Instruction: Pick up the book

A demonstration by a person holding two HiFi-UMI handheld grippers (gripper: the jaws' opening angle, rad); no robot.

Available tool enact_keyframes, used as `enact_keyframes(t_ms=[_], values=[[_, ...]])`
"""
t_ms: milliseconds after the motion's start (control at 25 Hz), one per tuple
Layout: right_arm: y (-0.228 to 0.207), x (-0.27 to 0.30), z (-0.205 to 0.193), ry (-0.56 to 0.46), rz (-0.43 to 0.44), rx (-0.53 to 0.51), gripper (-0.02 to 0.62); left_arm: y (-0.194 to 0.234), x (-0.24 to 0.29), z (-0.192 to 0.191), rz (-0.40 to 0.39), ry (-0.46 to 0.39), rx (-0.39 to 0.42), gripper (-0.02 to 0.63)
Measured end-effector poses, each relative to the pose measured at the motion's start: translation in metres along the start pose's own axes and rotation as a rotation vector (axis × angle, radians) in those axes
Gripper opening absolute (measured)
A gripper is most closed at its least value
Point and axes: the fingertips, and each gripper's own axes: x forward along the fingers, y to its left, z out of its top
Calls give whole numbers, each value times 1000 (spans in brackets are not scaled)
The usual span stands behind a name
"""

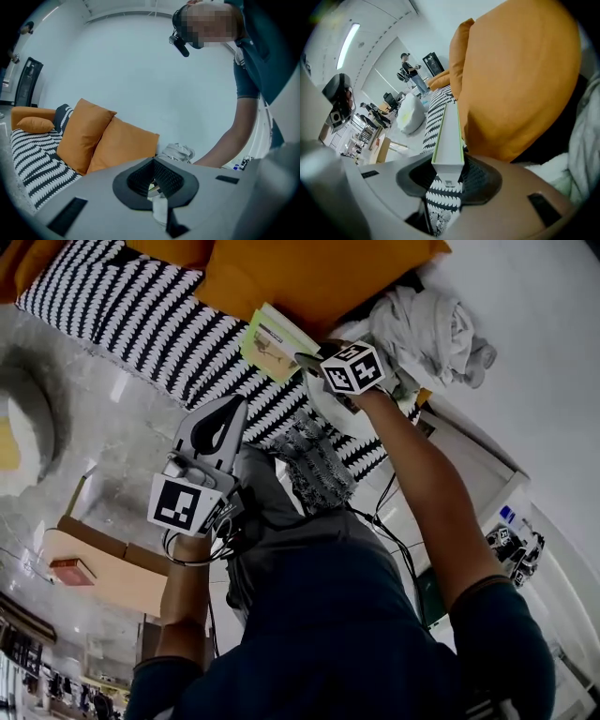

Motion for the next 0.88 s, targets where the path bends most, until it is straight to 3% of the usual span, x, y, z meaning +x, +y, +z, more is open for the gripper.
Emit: enact_keyframes(t_ms=[240, 480, 880], values=[[9, -33, 14, -98, -46, 66, 153, -12, -6, 13, -4, 23, 34, 3], [36, -80, 39, -275, -60, 156, 153, -35, -16, 26, -22, 61, 88, 3], [89, -171, 80, -513, -53, 109, 153, -83, -24, 51, -44, 36, 169, 3]])
